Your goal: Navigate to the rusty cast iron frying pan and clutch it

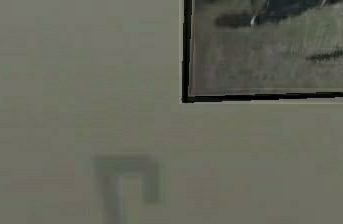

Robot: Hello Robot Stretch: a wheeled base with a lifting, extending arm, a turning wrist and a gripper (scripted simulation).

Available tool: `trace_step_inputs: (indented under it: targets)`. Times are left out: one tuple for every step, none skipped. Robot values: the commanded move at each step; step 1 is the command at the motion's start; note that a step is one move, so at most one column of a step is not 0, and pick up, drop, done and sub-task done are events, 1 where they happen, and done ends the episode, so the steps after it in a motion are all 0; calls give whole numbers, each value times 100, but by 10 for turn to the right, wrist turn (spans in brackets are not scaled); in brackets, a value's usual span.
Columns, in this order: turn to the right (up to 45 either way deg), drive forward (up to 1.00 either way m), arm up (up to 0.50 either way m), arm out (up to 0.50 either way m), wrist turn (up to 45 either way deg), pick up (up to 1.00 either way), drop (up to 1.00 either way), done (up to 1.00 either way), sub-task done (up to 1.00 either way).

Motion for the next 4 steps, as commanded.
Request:
trace_step_inputs:
  targets:
    - [450, 0, 0, 0, 0, 0, 0, 0, 0]
    - [180, 0, 0, 0, 0, 0, 0, 0, 0]
    - [0, 50, 0, 0, 0, 0, 0, 0, 0]
    - [-420, 0, 0, 0, 0, 0, 0, 0, 0]
